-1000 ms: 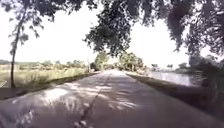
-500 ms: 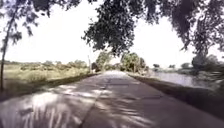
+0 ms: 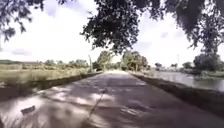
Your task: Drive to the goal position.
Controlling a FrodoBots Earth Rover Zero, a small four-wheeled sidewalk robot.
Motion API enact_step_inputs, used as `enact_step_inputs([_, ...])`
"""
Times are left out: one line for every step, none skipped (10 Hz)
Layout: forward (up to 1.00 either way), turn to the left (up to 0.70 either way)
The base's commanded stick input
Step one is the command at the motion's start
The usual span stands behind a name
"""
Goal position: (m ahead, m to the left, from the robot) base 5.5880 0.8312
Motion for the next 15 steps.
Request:
enact_step_inputs([1.00, 0.00])
enact_step_inputs([1.00, 0.00])
enact_step_inputs([1.00, 0.00])
enact_step_inputs([1.00, 0.00])
enact_step_inputs([1.00, 0.00])
enact_step_inputs([1.00, -0.08])
enact_step_inputs([1.00, -0.40])
enact_step_inputs([1.00, -0.29])
enact_step_inputs([1.00, -0.12])
enact_step_inputs([1.00, 0.00])
enact_step_inputs([1.00, 0.00])
enact_step_inputs([1.00, 0.00])
enact_step_inputs([1.00, 0.00])
enact_step_inputs([1.00, 0.00])
enact_step_inputs([1.00, 0.00])
